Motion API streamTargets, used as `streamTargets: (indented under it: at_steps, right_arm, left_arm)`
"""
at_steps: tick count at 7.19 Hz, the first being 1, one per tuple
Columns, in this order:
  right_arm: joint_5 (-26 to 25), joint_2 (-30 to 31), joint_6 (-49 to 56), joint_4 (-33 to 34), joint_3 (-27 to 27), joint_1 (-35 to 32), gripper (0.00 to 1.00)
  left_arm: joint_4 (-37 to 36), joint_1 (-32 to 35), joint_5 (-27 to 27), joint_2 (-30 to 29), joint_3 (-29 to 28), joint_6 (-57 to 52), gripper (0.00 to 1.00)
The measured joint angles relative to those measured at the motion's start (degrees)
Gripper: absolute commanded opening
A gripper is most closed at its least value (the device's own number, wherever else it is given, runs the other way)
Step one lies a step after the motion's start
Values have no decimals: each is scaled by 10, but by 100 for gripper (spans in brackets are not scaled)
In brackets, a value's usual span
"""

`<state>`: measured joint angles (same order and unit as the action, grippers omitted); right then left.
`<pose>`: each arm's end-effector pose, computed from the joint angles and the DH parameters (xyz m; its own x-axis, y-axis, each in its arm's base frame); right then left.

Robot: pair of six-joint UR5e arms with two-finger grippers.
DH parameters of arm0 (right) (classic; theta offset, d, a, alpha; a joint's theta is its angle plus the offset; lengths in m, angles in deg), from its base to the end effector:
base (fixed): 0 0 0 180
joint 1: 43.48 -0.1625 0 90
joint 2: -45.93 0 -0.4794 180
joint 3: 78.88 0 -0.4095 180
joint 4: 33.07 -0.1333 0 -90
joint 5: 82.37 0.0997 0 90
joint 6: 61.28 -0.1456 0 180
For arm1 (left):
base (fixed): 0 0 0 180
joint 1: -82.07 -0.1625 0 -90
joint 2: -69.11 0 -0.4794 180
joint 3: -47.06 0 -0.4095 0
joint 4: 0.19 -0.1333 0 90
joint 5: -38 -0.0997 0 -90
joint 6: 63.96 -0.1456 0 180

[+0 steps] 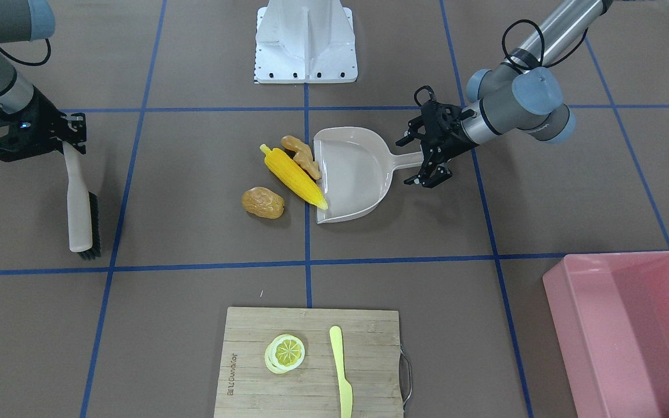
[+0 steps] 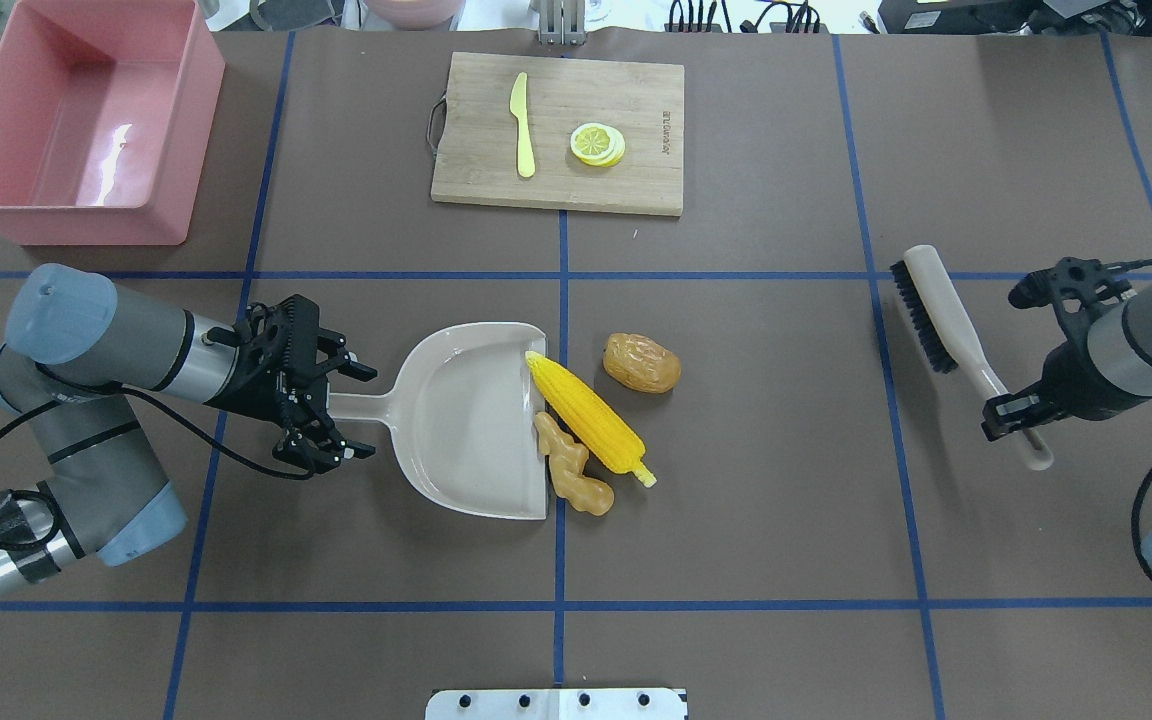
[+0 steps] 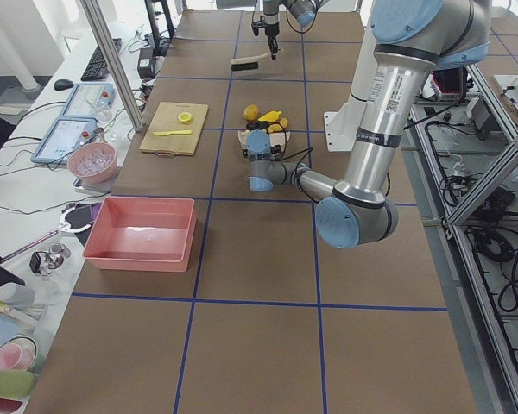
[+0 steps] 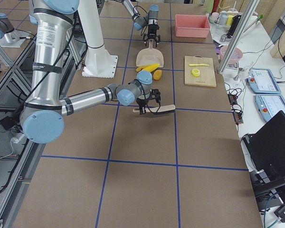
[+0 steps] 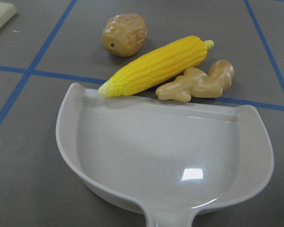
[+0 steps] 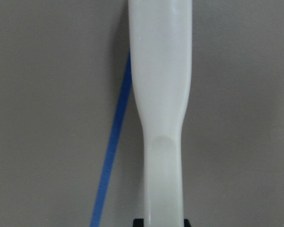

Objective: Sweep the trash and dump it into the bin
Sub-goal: 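Grasp the dustpan handle with the left gripper while the right gripper lifts the brush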

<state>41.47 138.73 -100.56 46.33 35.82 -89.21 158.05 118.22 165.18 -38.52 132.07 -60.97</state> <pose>-0.3155 -0.3985 0.5370 0.6714 -0.2323 0.7037 0.2114 0.9702 0.1186 0.5184 -0.4348 0.4497 -0.0051 0.9891 -0.1472 -0.1284 0.1453 0.9810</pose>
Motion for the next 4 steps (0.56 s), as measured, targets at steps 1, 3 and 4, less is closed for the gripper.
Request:
streamTargets:
  at_steps: [1,3,4]
  right_arm:
    - [-5,-32,-4,40,7,15,0]
    - [-10,-86,-26,90,12,50,0]
    - [-11,-113,-69,108,18,76,0]
  left_arm:
    - [-2,-6,-1,0,1,9,98]
    - [-2,-18,-6,-1,6,42,98]
    - [-2,-23,-15,-1,6,47,98]
